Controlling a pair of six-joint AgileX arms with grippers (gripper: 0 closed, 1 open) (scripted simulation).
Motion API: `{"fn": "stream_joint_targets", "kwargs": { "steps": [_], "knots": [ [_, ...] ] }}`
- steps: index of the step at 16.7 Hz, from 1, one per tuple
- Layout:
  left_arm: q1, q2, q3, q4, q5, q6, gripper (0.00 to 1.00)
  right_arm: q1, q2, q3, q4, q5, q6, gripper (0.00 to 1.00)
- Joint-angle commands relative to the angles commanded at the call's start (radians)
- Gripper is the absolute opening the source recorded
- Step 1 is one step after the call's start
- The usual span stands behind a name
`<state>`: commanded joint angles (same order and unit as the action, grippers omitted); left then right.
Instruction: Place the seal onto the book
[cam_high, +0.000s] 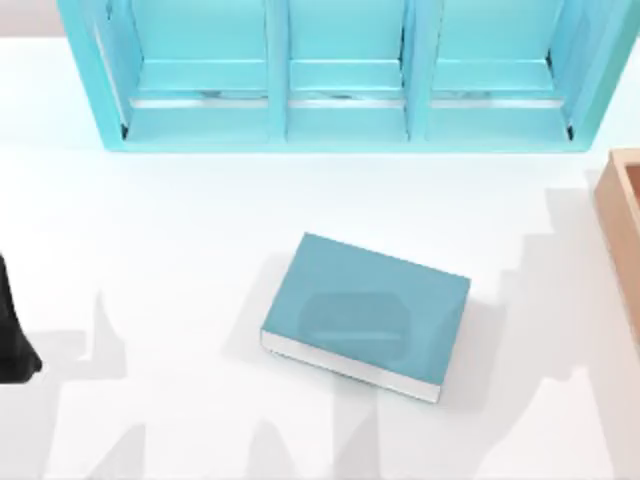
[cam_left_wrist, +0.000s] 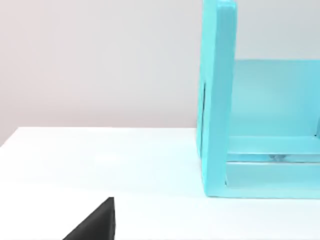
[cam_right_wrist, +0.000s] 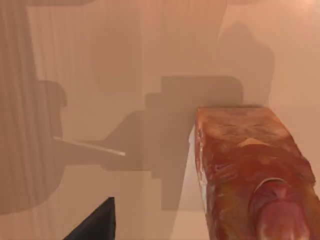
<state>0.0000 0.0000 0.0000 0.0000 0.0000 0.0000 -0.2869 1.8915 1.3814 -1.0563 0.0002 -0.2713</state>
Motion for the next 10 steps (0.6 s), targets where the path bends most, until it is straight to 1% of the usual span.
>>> {"fn": "stream_joint_targets", "kwargs": {
  "steps": [5,10],
  "knots": [
    [0.0,0.0,0.0,0.0,0.0,0.0,1.0,0.0,0.055,-0.118,0.173,0.001,0.0,1.0],
    [0.0,0.0,0.0,0.0,0.0,0.0,1.0,0.0,0.063,-0.133,0.196,0.001,0.0,1.0]
  ]
}}
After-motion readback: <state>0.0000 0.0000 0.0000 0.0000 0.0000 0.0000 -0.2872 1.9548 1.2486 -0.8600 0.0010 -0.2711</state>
